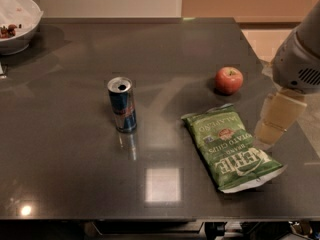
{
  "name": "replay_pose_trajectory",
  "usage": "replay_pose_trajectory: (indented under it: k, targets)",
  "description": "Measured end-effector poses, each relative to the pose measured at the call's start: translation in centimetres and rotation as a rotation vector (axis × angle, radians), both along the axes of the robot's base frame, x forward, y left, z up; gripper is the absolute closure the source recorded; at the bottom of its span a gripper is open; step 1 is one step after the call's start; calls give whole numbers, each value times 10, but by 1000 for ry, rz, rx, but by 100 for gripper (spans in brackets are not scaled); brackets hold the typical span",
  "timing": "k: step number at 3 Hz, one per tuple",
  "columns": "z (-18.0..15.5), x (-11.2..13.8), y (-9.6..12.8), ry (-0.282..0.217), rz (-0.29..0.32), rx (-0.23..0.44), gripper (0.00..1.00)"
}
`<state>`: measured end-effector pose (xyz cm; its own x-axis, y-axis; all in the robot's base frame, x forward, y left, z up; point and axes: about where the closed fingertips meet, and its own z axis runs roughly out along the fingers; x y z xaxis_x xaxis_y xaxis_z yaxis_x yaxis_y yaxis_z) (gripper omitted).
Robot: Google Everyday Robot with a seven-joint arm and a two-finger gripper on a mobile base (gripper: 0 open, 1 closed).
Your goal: Move green jalapeno chip bag near redbull can
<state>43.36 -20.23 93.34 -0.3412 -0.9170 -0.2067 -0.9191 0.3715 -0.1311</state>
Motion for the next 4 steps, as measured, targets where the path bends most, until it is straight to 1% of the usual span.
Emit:
replay_pose_trajectory:
  k: [1, 2, 3, 4]
  targets:
    - [-28, -3, 10, 74, -60, 16, 0]
    - [-55, -9, 19, 143, -102, 16, 0]
    - [-76, -16, 27, 194, -123, 10, 0]
    - [-92, -20, 30, 214, -151, -7, 0]
